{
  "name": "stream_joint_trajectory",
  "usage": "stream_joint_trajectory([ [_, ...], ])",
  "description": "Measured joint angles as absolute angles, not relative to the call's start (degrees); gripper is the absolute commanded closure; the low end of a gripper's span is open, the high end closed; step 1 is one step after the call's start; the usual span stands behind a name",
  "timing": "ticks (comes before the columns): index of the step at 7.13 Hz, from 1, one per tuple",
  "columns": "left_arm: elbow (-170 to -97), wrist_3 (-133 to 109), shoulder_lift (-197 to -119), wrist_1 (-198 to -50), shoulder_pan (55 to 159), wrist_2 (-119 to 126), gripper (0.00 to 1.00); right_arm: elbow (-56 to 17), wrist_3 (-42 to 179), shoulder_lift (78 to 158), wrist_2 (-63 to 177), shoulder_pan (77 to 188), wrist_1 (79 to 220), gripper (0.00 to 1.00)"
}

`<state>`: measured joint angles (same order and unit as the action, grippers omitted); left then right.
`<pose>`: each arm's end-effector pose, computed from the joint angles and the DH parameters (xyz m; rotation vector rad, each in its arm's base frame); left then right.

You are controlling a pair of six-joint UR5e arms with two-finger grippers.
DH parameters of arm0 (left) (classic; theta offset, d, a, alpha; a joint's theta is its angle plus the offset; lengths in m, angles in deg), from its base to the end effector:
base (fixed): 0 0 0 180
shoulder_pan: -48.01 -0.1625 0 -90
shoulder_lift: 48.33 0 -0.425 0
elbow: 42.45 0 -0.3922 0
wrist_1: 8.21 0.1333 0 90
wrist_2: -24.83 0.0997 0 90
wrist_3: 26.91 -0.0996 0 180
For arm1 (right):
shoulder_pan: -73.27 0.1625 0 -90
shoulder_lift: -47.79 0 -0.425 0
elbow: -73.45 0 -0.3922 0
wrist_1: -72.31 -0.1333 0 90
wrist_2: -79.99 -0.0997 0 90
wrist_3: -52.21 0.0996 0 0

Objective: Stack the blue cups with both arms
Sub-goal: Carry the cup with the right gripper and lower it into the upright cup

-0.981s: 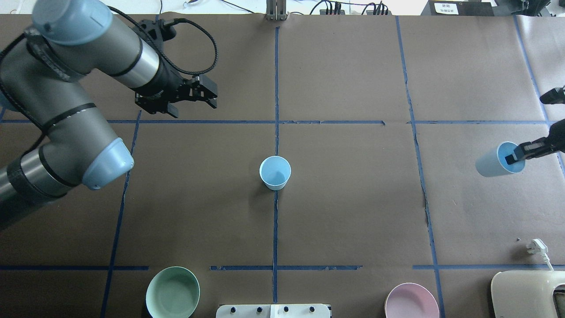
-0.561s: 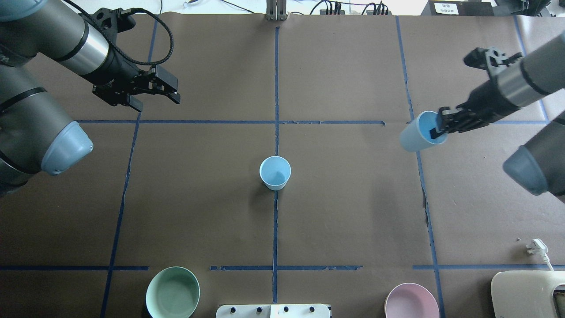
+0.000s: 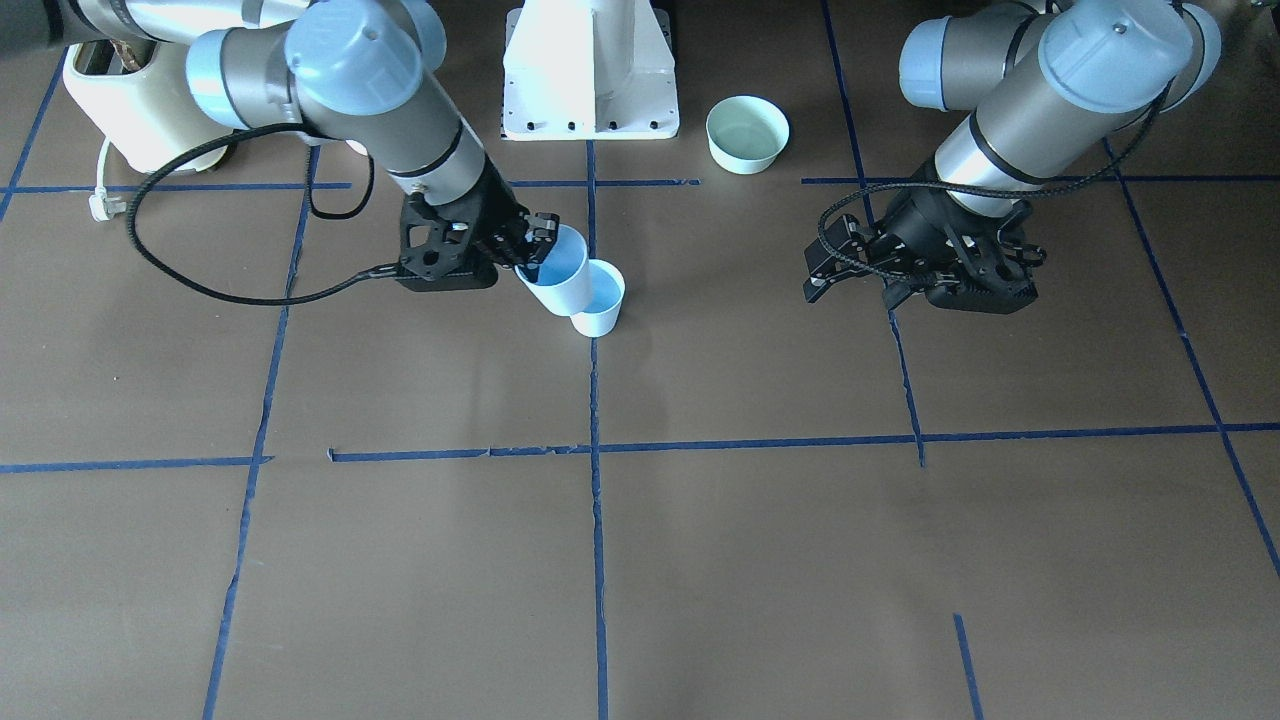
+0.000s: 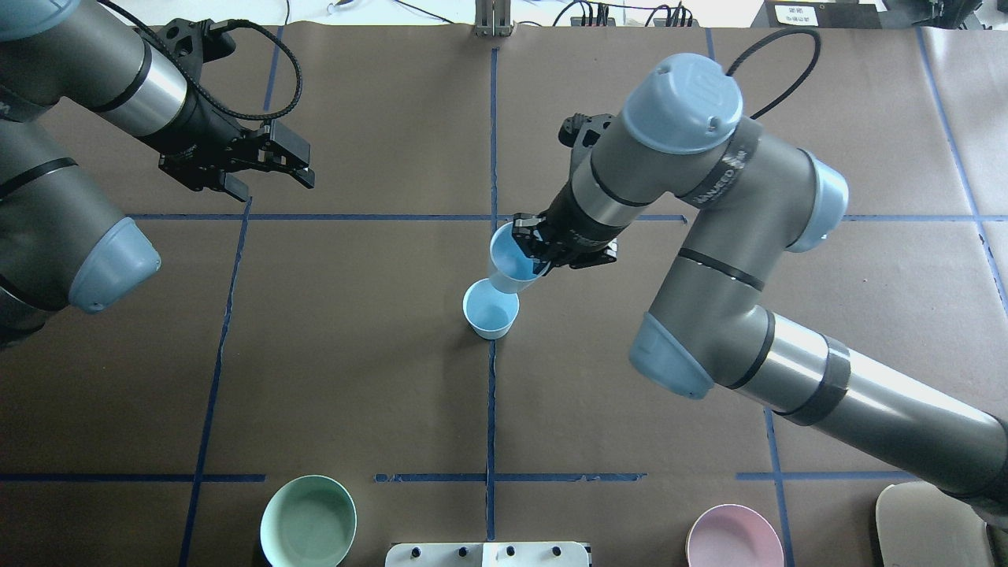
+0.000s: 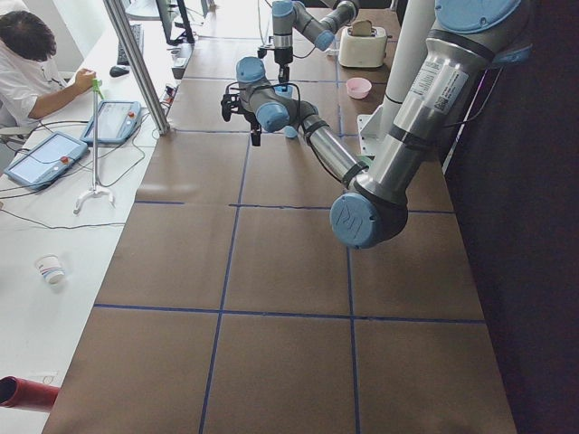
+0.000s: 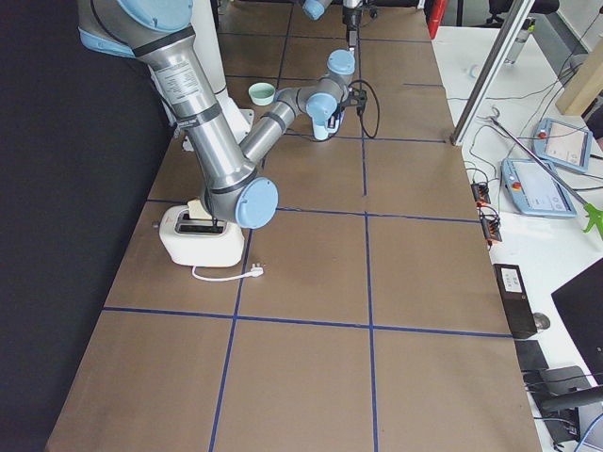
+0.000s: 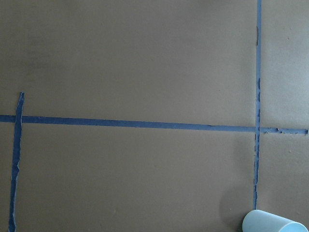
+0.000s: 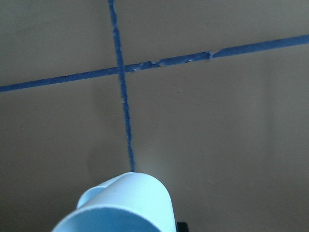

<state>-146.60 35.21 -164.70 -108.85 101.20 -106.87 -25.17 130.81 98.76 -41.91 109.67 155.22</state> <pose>0.3102 -0.5264 0.2574 0.0384 1.0831 -0.0730 -0.4821 -0.4557 0.1702 -0.0924 -1.0554 0.1290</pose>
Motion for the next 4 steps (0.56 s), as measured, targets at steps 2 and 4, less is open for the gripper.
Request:
stream_joint_trajectory([
  [2, -146.4, 35.2, -164.7, -108.9, 101.1, -106.8, 0.0, -24.2, 132.2, 97.4, -40.9, 108.3, 155.7, 1.0],
  [4, -146.4, 35.2, -164.7, -108.9, 101.1, -106.8, 0.0, -23.8, 132.4, 97.6, -39.7, 107.0, 155.7, 1.0],
])
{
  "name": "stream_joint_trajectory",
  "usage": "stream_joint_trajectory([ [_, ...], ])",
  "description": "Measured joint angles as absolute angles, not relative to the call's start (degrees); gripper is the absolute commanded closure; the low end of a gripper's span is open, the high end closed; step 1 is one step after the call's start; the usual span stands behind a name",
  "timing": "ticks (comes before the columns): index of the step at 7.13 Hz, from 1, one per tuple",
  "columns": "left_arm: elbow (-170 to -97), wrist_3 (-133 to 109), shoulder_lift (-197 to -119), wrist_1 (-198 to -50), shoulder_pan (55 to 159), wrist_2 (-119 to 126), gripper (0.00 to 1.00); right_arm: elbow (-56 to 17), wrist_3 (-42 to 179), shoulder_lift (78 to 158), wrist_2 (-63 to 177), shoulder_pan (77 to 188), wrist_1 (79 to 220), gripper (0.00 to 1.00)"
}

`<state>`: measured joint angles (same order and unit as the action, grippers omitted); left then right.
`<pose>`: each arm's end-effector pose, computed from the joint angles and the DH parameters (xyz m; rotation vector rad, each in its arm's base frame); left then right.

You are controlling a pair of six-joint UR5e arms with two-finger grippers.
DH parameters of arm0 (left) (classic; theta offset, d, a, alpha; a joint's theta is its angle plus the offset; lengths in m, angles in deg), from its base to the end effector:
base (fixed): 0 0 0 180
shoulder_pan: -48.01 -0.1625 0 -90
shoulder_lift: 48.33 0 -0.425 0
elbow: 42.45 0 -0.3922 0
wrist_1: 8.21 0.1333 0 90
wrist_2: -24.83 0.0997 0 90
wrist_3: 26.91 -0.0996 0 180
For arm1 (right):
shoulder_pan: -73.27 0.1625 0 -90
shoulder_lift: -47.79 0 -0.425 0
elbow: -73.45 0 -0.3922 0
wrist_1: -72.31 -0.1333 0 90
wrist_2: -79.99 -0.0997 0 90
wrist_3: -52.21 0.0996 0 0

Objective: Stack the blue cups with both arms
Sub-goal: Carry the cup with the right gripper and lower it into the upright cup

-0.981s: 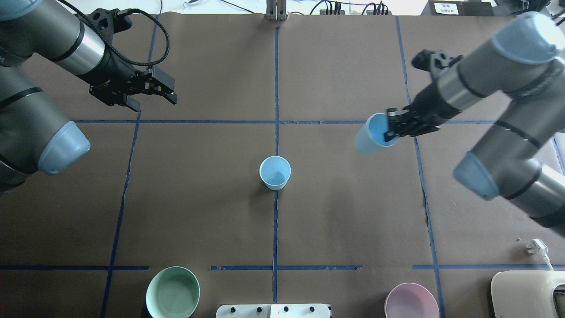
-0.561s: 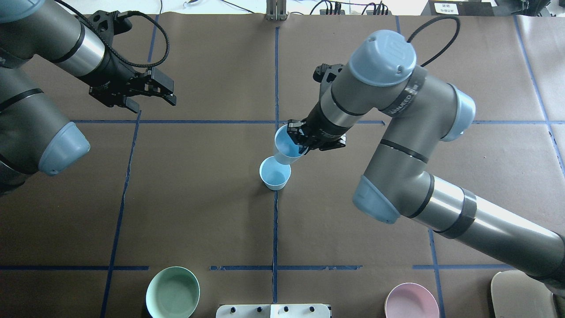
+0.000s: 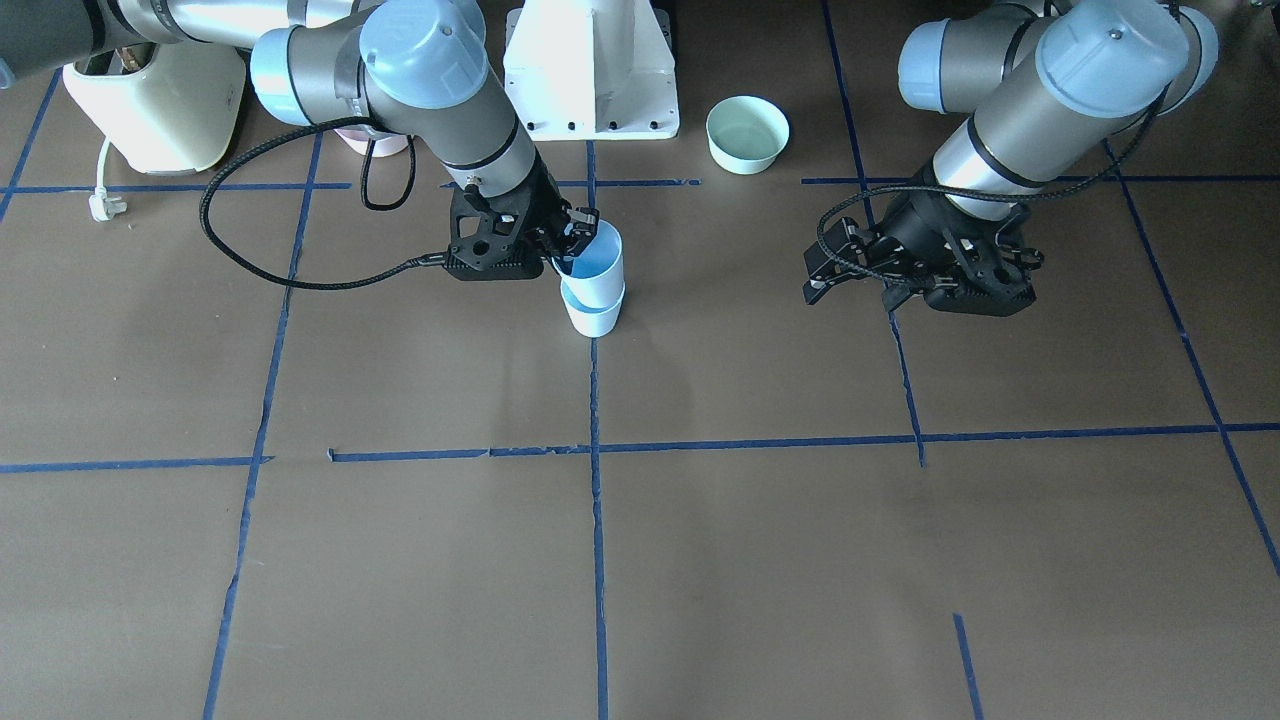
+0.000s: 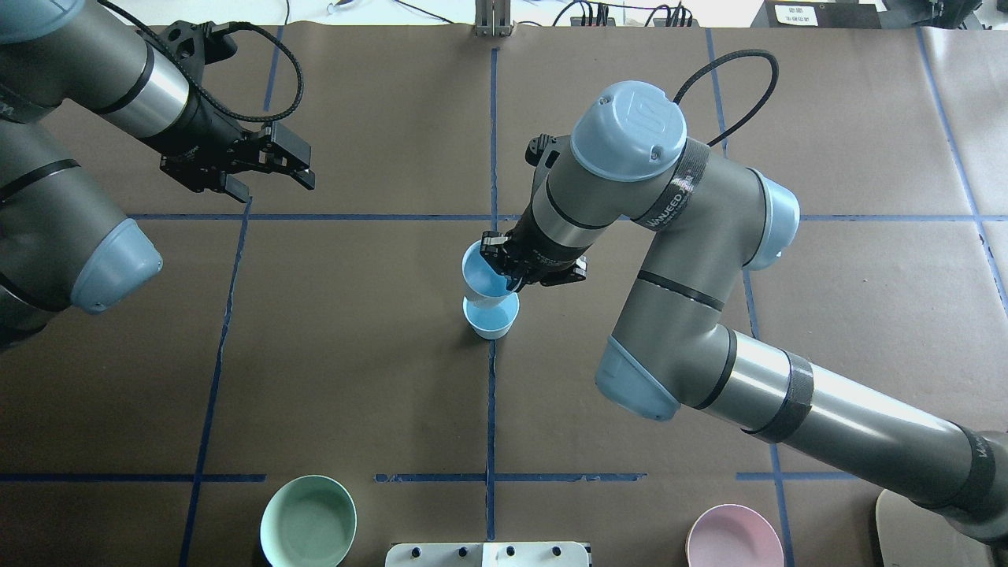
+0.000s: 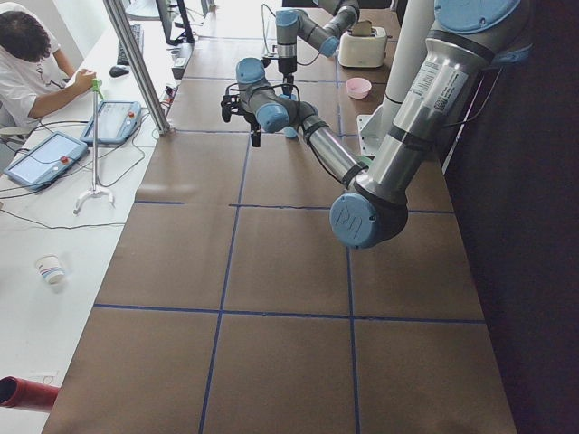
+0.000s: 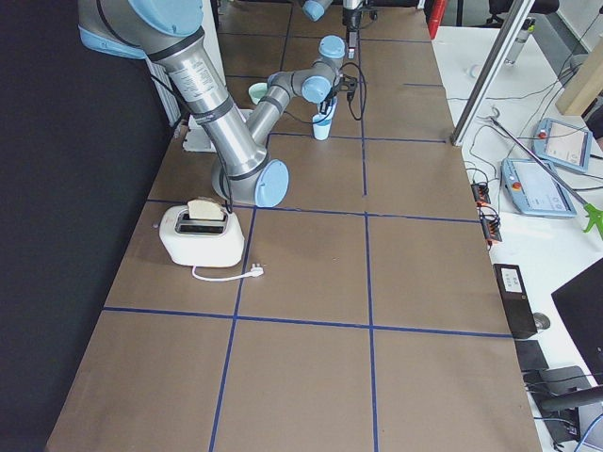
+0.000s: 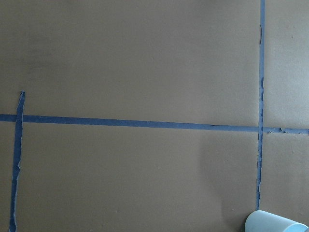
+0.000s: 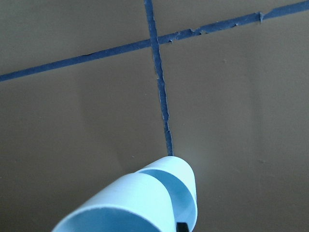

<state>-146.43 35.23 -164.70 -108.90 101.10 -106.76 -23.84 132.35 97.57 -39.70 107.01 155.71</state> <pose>0.3116 -0.5267 0.2587 0.0372 1.0808 -0.0735 -0.5088 -0.4408 0.1678 -0.1017 -1.0323 0.1342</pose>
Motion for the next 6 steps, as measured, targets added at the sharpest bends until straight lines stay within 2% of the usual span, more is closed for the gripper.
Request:
stream_joint_trajectory([
  [4, -146.4, 35.2, -164.7, -108.9, 101.1, -106.7, 0.0, -23.8, 132.3, 98.2, -38.9, 106.2, 155.8, 0.98],
  [5, -146.4, 35.2, -164.7, -108.9, 101.0, -106.7, 0.0, -23.9, 132.3, 98.5, -38.9, 106.1, 155.7, 0.28],
  [6, -146.5, 35.3, -164.7, -108.9, 101.0, -106.7, 0.0, -23.9, 132.3, 98.6, -38.9, 106.1, 155.7, 0.0],
])
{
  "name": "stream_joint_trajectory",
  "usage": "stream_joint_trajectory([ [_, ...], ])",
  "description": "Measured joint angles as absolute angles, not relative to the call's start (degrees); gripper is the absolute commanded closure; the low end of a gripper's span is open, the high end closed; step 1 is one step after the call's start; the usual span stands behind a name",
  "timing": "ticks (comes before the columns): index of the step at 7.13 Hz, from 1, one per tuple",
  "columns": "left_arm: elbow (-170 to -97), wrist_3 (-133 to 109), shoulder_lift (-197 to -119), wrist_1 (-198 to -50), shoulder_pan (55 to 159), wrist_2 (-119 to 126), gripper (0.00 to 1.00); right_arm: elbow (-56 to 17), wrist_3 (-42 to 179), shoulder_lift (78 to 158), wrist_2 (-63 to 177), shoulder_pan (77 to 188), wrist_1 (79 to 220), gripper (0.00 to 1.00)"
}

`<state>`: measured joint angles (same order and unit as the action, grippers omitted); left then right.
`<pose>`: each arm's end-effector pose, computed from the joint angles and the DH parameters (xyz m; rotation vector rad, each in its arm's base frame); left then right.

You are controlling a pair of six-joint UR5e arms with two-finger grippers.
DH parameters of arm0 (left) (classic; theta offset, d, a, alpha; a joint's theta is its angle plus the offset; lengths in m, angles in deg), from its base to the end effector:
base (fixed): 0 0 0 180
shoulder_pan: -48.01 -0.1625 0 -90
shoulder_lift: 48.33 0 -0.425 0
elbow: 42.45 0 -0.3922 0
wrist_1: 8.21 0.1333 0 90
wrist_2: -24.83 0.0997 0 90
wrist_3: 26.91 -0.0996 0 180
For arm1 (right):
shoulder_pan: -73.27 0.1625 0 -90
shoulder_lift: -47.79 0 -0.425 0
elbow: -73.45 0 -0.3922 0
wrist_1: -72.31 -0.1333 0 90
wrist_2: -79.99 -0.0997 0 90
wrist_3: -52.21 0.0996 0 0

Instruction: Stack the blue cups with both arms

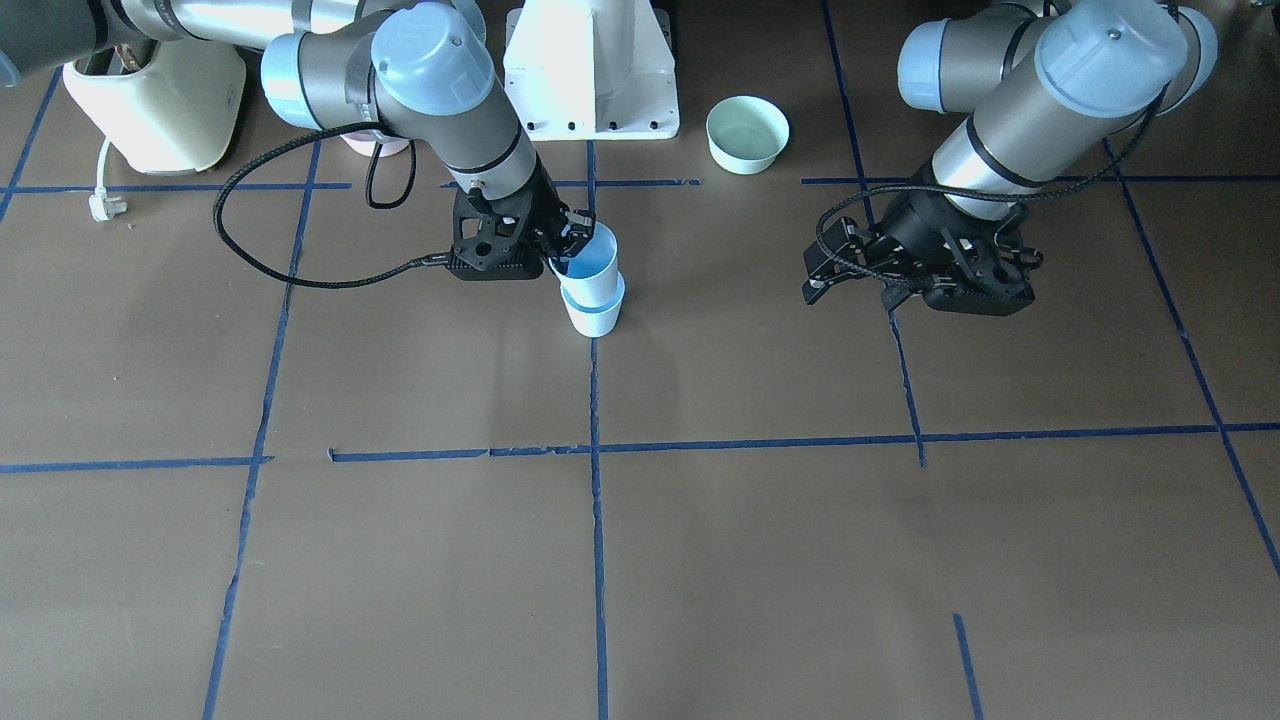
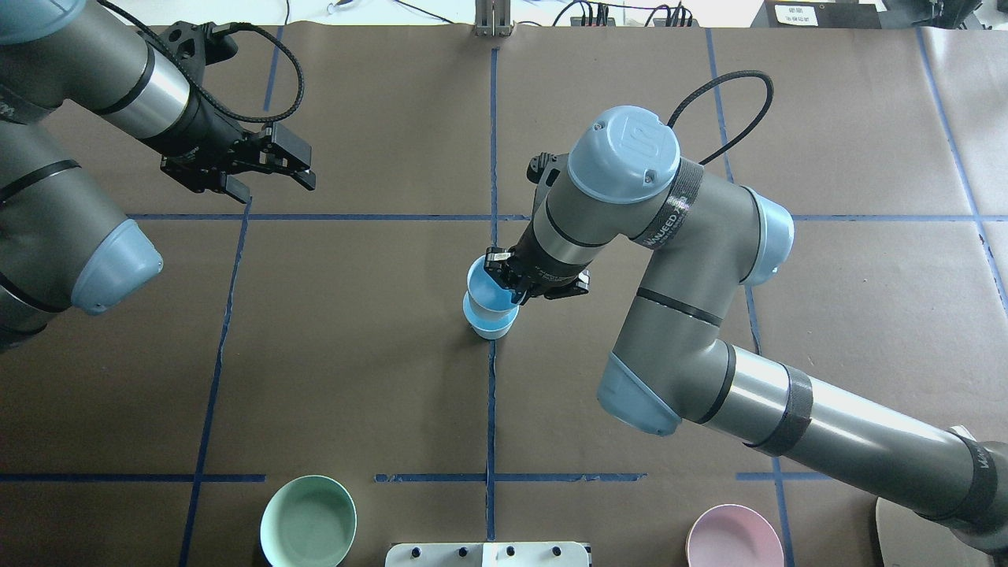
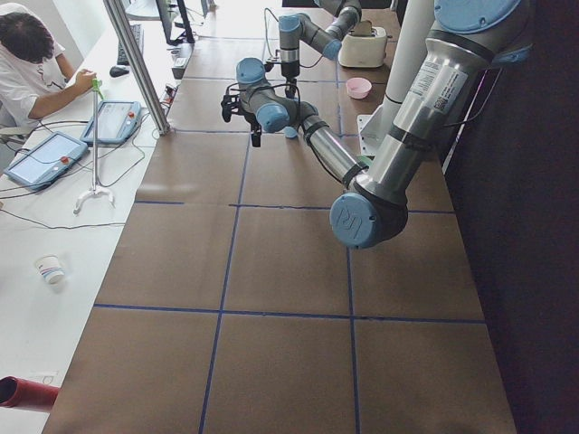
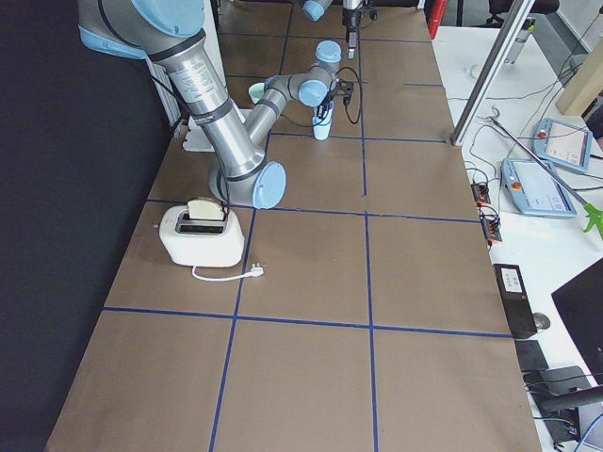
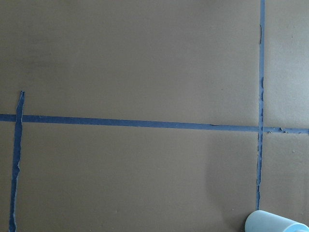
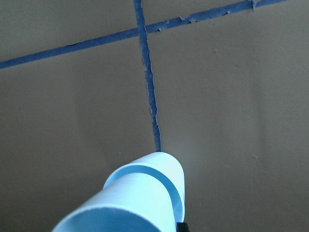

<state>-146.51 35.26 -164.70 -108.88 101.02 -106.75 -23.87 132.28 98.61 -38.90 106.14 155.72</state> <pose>0.3121 -0.5260 0.2581 0.0371 1.0814 -0.0724 -0.5149 -0.4341 0.1801 -0.1042 -1.0126 0.1317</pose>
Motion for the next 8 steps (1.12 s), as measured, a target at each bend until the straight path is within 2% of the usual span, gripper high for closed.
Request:
stream_joint_trajectory([
  [3, -146.7, 35.2, -164.5, -108.8, 101.2, -106.8, 0.0, -25.2, 132.3, 99.3, -37.3, 106.2, 155.9, 0.0],
  [4, -146.8, 32.3, -163.0, -108.8, 101.6, -106.9, 0.0, -29.3, 132.1, 102.4, -37.5, 107.5, 155.9, 0.0],
  [6, -146.7, 17.6, -156.4, -108.6, 105.6, -107.0, 0.0, -38.3, 126.9, 114.6, -42.2, 116.4, 155.6, 0.0],
  [8, -144.9, 0.1, -150.3, -108.1, 113.2, -107.0, 0.0, -38.9, 108.2, 126.0, -47.8, 130.5, 156.0, 0.0],
])
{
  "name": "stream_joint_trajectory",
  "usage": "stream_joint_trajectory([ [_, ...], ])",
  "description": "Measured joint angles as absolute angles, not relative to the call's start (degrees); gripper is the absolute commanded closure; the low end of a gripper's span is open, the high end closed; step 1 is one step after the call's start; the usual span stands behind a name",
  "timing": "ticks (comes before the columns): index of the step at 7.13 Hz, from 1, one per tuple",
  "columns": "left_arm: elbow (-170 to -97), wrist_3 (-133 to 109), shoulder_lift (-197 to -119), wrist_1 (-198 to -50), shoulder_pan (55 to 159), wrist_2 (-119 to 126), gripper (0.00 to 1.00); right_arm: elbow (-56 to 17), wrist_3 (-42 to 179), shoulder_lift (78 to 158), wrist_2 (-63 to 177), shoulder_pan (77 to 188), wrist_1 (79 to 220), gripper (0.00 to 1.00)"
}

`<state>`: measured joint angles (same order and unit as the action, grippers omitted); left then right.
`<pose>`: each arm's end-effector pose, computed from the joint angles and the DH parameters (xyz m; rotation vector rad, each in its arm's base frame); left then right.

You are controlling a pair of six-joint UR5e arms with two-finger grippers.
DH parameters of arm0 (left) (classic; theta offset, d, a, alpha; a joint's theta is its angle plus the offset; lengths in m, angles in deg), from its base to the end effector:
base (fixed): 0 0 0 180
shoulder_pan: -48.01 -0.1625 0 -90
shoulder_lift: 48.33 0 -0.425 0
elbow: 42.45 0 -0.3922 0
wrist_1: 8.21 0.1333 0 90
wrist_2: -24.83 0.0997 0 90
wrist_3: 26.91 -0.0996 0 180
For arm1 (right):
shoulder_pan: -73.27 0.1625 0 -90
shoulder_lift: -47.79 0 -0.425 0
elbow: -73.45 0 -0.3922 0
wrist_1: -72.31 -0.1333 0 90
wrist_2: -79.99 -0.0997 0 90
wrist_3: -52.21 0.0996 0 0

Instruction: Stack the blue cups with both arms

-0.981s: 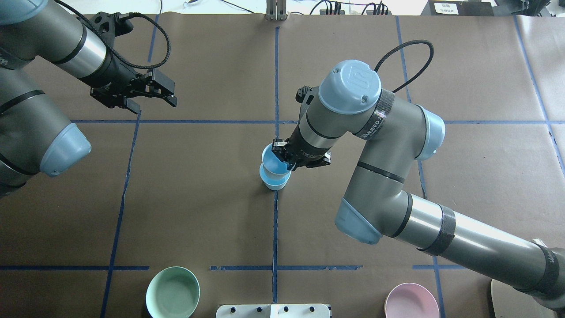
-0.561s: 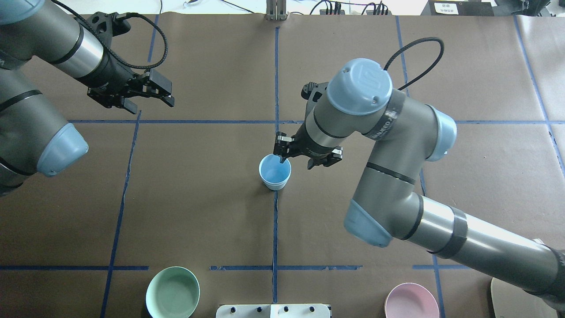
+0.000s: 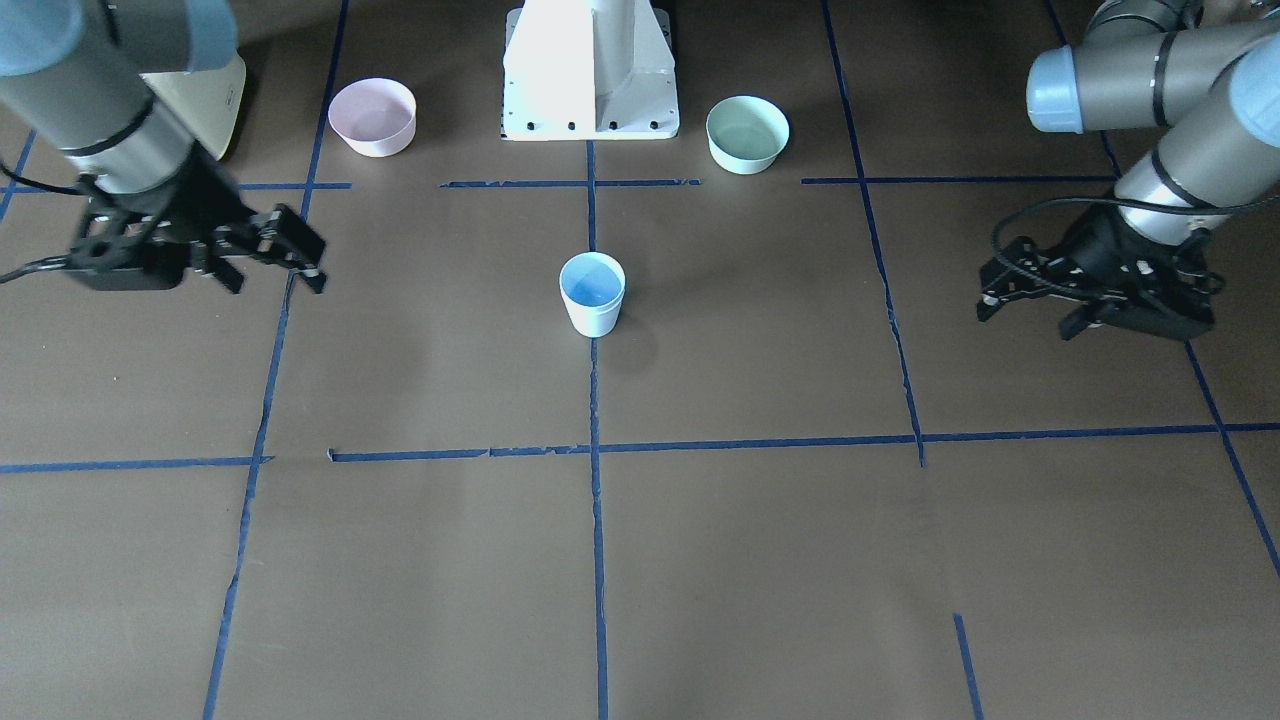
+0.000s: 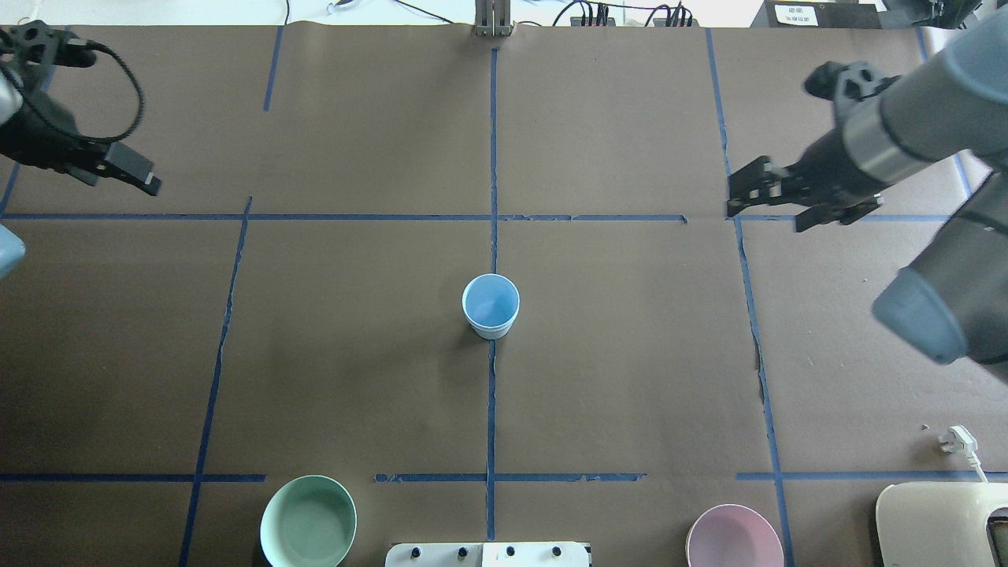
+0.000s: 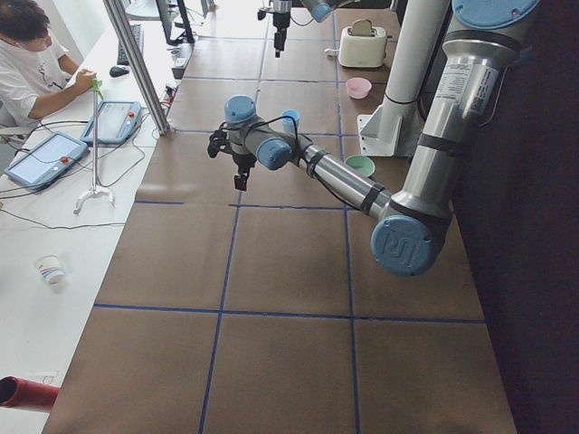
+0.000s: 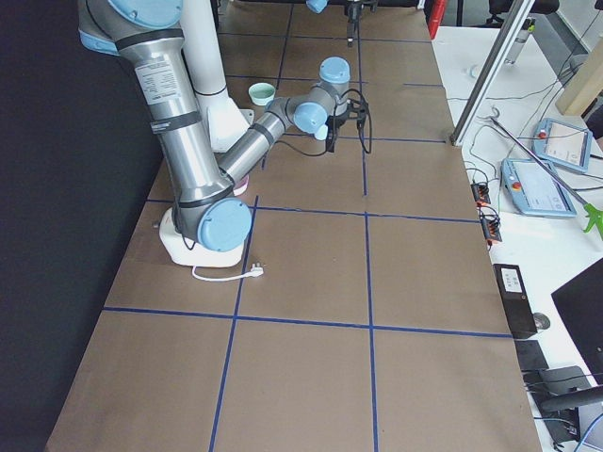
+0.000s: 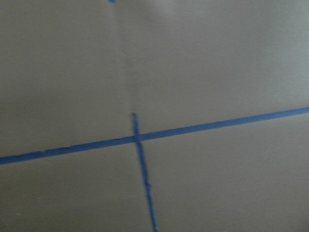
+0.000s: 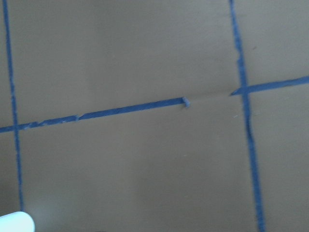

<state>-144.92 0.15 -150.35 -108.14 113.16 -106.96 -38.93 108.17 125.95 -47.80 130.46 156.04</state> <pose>0.1787 -0.5450 0.4205 0.2062 0.8861 0.1831 -0.2310 -0.4917 0.3530 0.0445 -0.9258 0.1418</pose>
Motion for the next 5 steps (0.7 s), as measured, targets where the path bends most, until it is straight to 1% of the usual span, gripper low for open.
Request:
stream_joint_trajectory([
  [1, -143.2, -8.6, -147.9, -108.0, 117.5, -106.9, 0.0, -36.1, 95.5, 129.7, -49.8, 137.1, 156.5, 0.0],
  [2, -141.0, -17.3, -146.3, -107.1, 122.1, -106.9, 0.0, -31.6, 82.5, 132.0, -52.0, 143.3, 156.9, 0.0],
  [4, -137.9, -33.0, -145.5, -99.5, 131.2, -107.0, 0.0, -21.2, 60.2, 133.6, -55.1, 154.1, 157.1, 0.0],
  [5, -137.4, -37.0, -145.1, -96.2, 133.7, -108.2, 0.0, -17.3, 52.9, 133.7, -56.3, 158.0, 157.6, 0.0],
])
